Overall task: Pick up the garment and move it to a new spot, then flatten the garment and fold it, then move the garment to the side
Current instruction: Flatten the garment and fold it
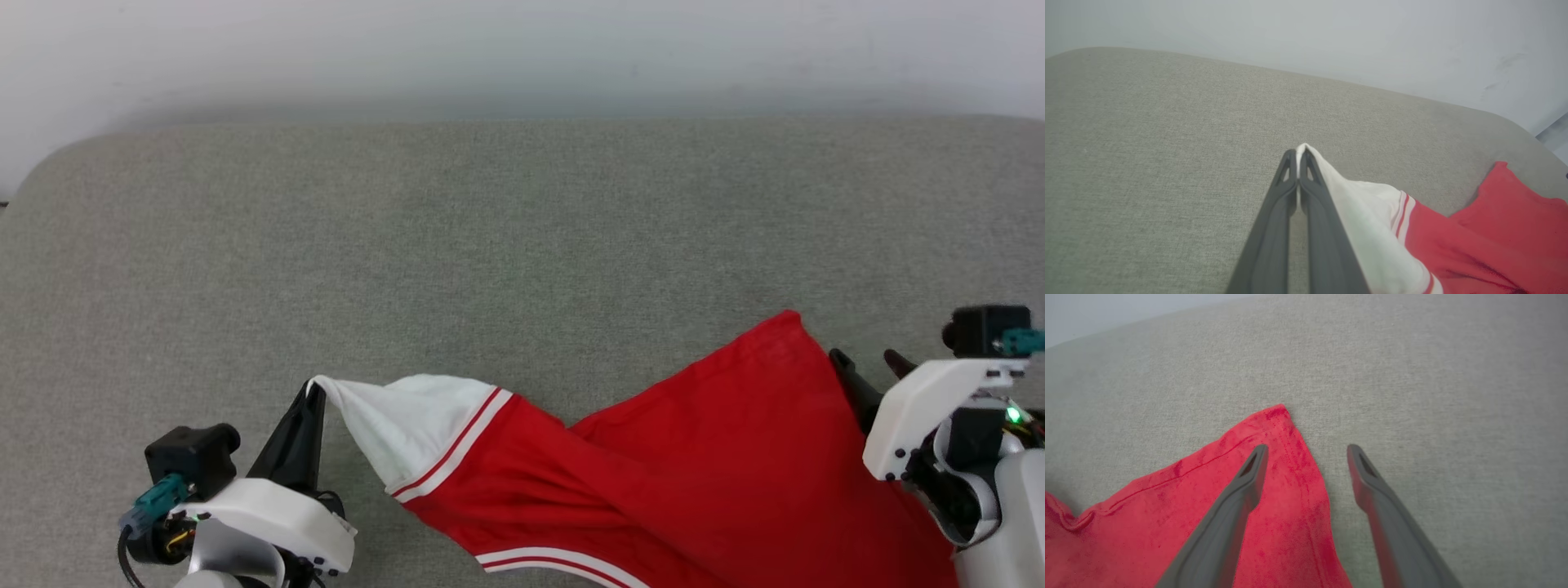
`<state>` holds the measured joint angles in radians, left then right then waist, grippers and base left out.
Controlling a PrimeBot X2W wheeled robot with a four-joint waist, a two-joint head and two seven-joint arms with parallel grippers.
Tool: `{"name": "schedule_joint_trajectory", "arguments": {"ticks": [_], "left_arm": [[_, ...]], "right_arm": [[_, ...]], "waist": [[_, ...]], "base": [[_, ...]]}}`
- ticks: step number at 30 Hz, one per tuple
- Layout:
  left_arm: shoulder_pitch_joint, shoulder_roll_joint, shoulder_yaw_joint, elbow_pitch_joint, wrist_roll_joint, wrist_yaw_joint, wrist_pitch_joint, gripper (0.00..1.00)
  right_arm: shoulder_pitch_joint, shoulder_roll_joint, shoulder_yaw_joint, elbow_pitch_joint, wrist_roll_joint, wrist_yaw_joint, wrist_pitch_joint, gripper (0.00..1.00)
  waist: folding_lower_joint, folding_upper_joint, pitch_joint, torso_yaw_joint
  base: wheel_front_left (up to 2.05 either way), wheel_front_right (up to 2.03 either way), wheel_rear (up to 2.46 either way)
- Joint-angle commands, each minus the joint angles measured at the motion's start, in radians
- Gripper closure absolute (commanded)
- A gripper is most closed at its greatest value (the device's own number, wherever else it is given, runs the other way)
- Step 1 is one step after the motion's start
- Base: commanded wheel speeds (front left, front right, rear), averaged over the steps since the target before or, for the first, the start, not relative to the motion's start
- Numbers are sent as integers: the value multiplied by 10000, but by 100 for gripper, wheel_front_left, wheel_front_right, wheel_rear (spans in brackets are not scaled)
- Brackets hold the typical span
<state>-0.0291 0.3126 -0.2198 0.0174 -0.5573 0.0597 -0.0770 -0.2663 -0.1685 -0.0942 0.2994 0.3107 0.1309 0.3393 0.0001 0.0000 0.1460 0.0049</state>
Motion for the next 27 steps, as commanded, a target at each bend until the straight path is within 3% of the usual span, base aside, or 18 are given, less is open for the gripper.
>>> {"name": "schedule_joint_trajectory", "arguments": {"ticks": [1, 6, 11, 12, 16, 18, 27], "left_arm": [[-256, -36, -54, -65, 65, -70, -82, 100], [-766, -185, -233, -95, 116, -228, -252, 100], [-1206, -293, -381, -21, 163, -380, -446, 100], [-1382, -337, -433, 41, 163, -438, -581, 100], [-1490, -384, -471, 204, 135, -494, -695, 100], [-1553, -417, -455, 386, 62, -539, -780, 100], [-1632, -137, -239, 448, 25, -472, -851, 100]], "right_arm": [[-436, -288, 301, 182, 187, -4, 745, 0], [-1604, -1149, 1238, 445, 592, -5, 3054, 0], [-2464, -1718, 2072, 621, 729, -4, 4011, 0], [-2742, -1926, 2710, 960, 927, -4, 4430, 0], [-2600, -1994, 3604, 1679, 1517, 12, 5380, 0], [-2509, -1989, 3882, 2139, 2052, 12, 5753, 100], [-3214, -2260, 3573, 1875, 2293, -5, 4074, 100]], "waist": [[-1, 0, 426, 289], [-1, 0, 1055, 635], [-1, 0, 1610, 880], [-1, 0, 1857, 935], [-1, 0, 2012, 981], [-1, 0, 1987, 966], [-1, 0, 1172, 643]], "base": [[0, 0, 0], [0, 0, 0], [0, 0, 0], [0, 0, 0], [0, 0, 0], [0, 0, 0], [0, 0, 0]]}}
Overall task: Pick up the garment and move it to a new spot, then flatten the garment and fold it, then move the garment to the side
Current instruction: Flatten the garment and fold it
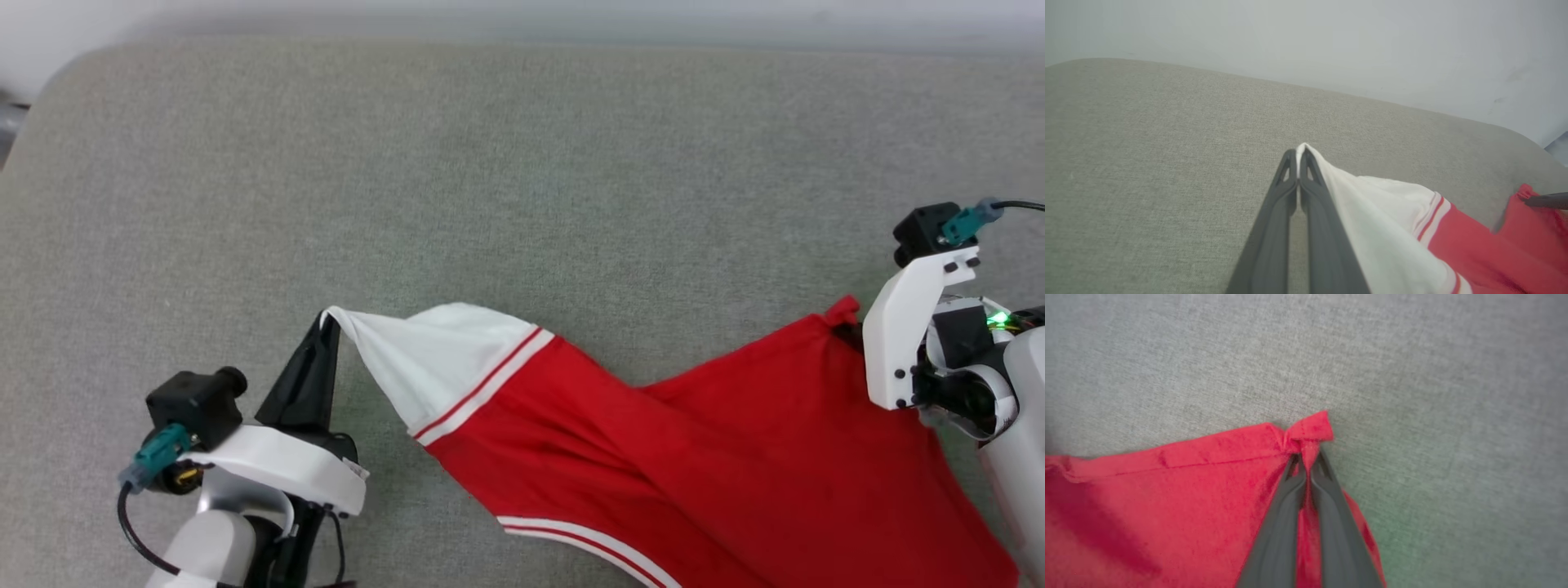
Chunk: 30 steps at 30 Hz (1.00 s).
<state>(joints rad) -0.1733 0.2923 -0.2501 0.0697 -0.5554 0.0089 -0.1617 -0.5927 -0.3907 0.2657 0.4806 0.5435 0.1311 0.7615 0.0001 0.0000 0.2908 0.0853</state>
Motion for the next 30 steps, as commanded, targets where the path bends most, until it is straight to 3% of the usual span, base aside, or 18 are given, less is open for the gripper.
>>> {"name": "schedule_joint_trajectory", "arguments": {"ticks": [1, 13, 30], "left_arm": [[-302, 130, 85, -142, 56, 52, 46, 100], [-2699, 350, 539, -171, -186, 6, 459, 100], [-10217, 755, 414, 4048, 354, -890, 567, 100]], "right_arm": [[-12, 1, -124, 14, -112, -7, -372, 100], [-1267, 785, -1219, 56, -1604, -7, -1924, 100], [-5560, 1575, -3167, 642, -4017, -7, -4298, 100]], "waist": [[-1, 0, -402, -232], [-1, 0, -1108, -1249], [-1, 0, -79, -1765]], "base": [[0, 0, 0], [0, 0, 0], [0, 0, 0]]}}
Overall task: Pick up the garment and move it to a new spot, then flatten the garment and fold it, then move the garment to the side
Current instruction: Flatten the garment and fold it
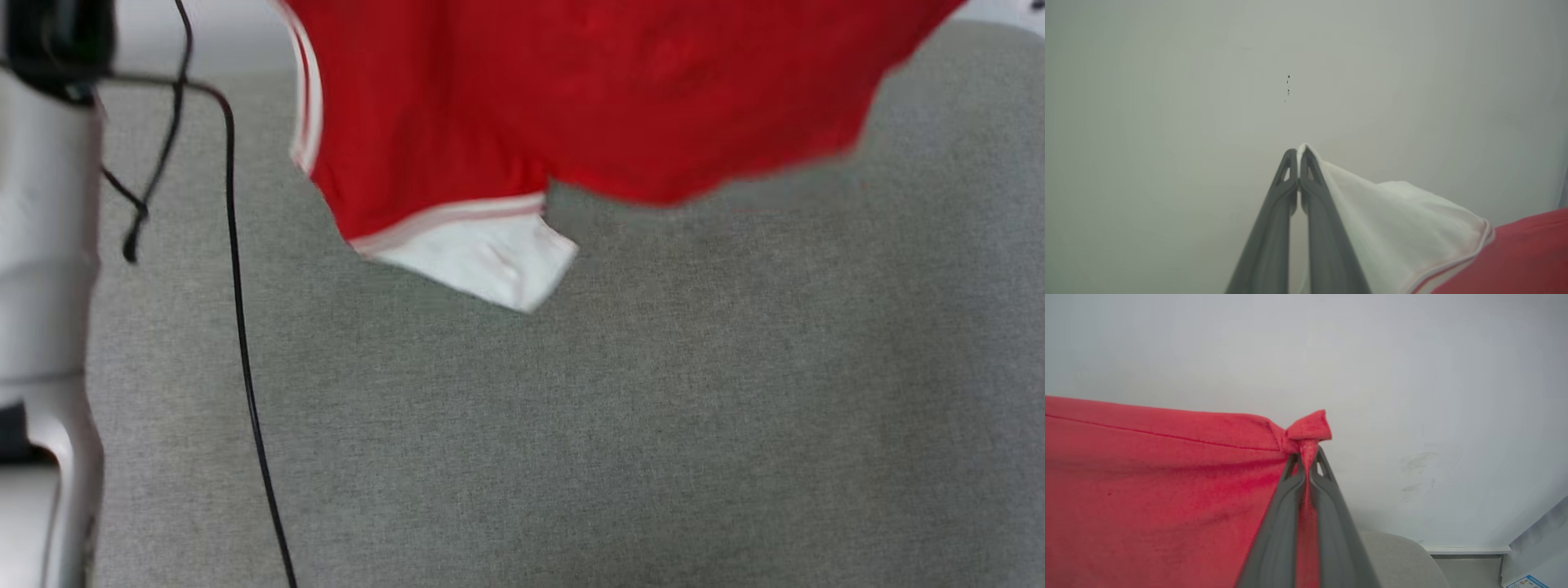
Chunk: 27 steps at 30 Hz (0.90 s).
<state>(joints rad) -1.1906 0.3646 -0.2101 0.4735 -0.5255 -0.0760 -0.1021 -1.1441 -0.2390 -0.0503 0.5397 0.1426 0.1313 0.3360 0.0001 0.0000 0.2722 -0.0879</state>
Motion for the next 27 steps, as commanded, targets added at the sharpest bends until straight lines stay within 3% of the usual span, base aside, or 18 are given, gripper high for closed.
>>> {"name": "schedule_joint_trajectory", "arguments": {"ticks": [1, 8, 14, 18, 27], "left_arm": [[-463, 50, -18, 292, 87, -55, -56, 100], [-2680, 320, -204, 1668, 389, -183, -46, 100], [-3675, 501, -256, 2373, 408, -270, -22, 100], [-3512, 399, -218, 3173, 80, -385, -310, 100], [-2217, 27, -376, 4290, -829, -535, -761, 100]], "right_arm": [[-320, 82, -89, 90, -117, -9, -217, 100], [-1838, 388, -471, 586, -555, -11, -1060, 100], [-2688, 575, -391, 1092, -714, -11, -1652, 100], [-2898, 775, -274, 2079, -713, -11, -2232, 100], [-2210, 1061, 214, 3821, -442, -9, -2847, 100]], "waist": [[-1, 0, 189, -56], [-1, 0, 1066, -268], [-1, 0, 2081, -347], [-1, 0, 2782, -278], [-1, 0, 2935, 20]], "base": [[0, 0, 0], [0, 0, 0], [0, 0, 0], [0, 0, 0], [0, 0, 0]]}}
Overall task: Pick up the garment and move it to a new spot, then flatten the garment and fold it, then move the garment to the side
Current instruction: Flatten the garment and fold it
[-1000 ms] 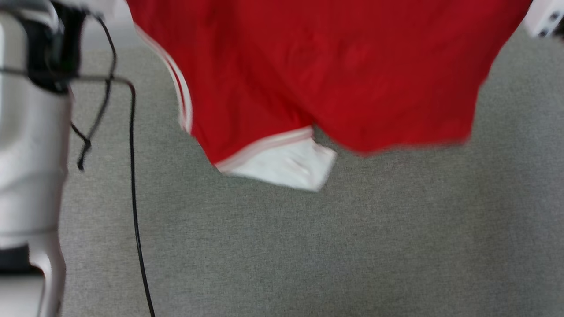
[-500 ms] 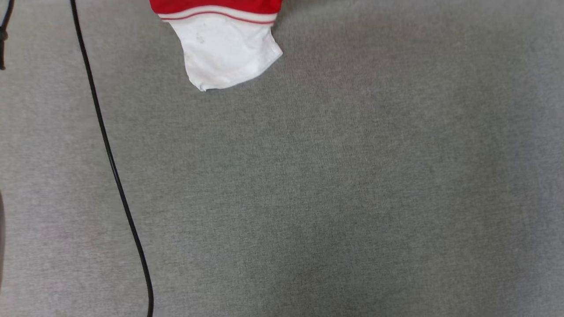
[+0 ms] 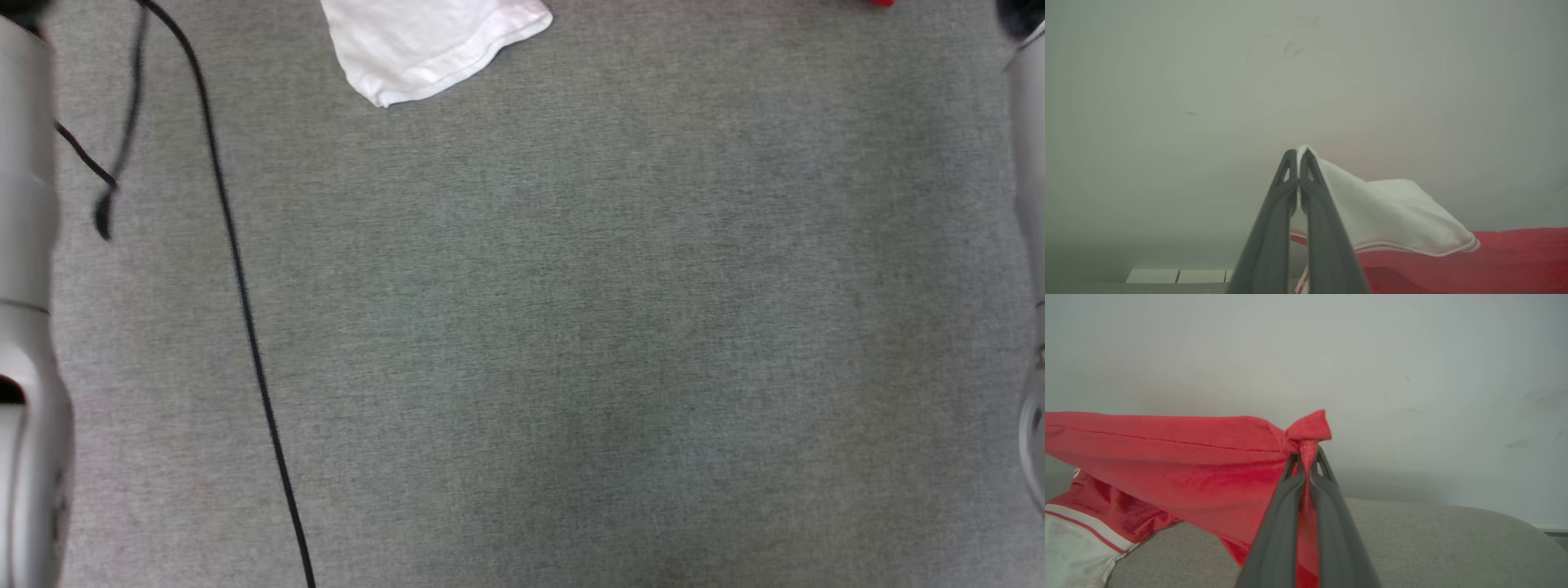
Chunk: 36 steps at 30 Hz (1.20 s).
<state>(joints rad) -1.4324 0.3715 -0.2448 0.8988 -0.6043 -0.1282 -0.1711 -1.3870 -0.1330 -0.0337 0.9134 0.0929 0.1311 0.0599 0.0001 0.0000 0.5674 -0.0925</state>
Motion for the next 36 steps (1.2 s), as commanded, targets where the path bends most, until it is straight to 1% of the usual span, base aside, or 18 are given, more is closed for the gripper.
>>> {"name": "schedule_joint_trajectory", "arguments": {"ticks": [1, 5, 10, 16, 19, 23, 24, 27, 32, 36], "left_arm": [[391, -69, -135, 103, -82, -19, -119, 100], [1556, -290, -538, 69, -525, -29, -436, 100], [3459, -536, -967, -164, -1135, -31, -694, 100], [5747, -440, -1365, -774, -1542, -32, -879, 100], [6702, -422, -1562, -1202, -1559, -33, -912, 100], [7884, -255, -1784, -1706, -1512, -18, -927, 100], [8107, -207, -1803, -1853, -1500, 17, -925, 100], [8985, -105, -1833, -2371, -1614, 197, -800, 100], [10537, 176, -1869, -3419, -1804, 715, -380, 100], [11728, 424, -1807, -4273, -2058, 1171, 0, 100]], "right_arm": [[310, 14, 129, 217, 115, -7, -105, 100], [1065, -24, 377, 714, 542, -7, -387, 100], [2491, -173, 781, 1031, 1136, -7, -802, 100], [4264, -498, 1291, 890, 2010, -7, -1109, 100], [5101, -835, 1490, 658, 2375, -9, -1208, 100], [6302, -1106, 1724, 237, 2774, -7, -1256, 100], [6553, -1206, 1747, 99, 2836, -9, -1255, 100], [7490, -1246, 1840, -314, 3100, -7, -1182, 100], [8964, -1338, 1766, -1059, 3257, -9, -1039, 100], [10129, -1211, 1522, -1687, 3331, -9, -868, 100]], "waist": [[-1, 0, -17, 119], [-1, 0, -334, 316], [-1, 0, -878, 507], [-1, 0, -1652, 578], [-1, 0, -2112, 690], [-1, 0, -2796, 761], [-1, 0, -2930, 770], [-1, 0, -3428, 743], [-1, 0, -4198, 704], [-1, 0, -4812, 740]], "base": [[0, 0, 0], [0, 0, 0], [0, 0, 0], [0, 0, 0], [0, 0, 0], [0, 0, 0], [0, 0, 0], [0, 0, 0], [0, 0, 0], [0, 0, 0]]}}
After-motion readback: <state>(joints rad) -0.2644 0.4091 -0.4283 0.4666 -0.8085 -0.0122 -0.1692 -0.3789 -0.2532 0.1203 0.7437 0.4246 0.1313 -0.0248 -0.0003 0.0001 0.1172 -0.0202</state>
